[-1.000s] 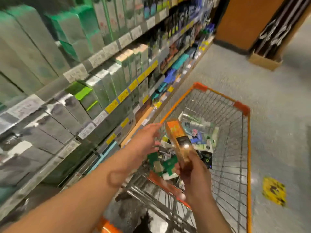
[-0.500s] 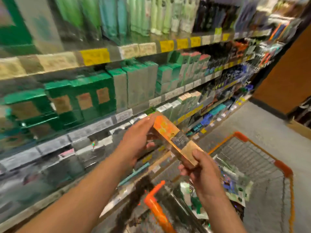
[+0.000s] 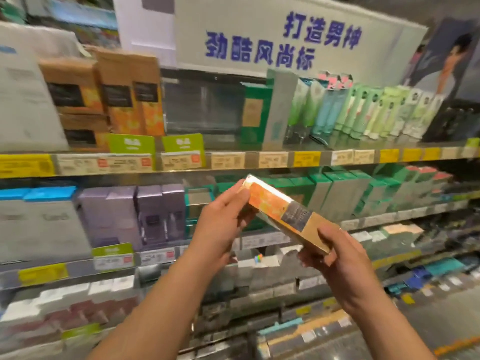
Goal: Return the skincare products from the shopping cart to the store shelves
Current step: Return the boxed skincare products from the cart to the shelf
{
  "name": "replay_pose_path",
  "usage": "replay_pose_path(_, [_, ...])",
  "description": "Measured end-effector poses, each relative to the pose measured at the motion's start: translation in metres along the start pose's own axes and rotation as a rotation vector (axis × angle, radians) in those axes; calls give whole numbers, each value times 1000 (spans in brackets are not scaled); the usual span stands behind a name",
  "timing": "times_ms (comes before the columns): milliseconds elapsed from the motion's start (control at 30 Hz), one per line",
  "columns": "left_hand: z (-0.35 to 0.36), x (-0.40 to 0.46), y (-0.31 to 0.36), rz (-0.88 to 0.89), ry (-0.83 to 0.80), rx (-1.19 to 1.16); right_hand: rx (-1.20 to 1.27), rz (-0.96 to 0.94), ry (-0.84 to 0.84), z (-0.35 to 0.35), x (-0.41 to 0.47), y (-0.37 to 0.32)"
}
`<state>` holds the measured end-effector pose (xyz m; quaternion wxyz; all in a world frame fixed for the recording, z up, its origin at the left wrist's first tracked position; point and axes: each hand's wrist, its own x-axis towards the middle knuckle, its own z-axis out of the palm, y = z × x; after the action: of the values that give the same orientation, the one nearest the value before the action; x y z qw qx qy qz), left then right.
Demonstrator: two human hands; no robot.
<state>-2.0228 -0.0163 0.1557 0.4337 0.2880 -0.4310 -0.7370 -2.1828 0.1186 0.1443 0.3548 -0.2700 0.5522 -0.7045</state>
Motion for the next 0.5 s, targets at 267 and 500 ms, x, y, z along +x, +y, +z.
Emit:
replay_pose_path(267, [-45,-9,58,61,156,-103,-112,-141,-224,82,28,-44])
replay_pose_path(500, [-68,0,101,190,254,-101,-195,-320,-367,152,74,-104])
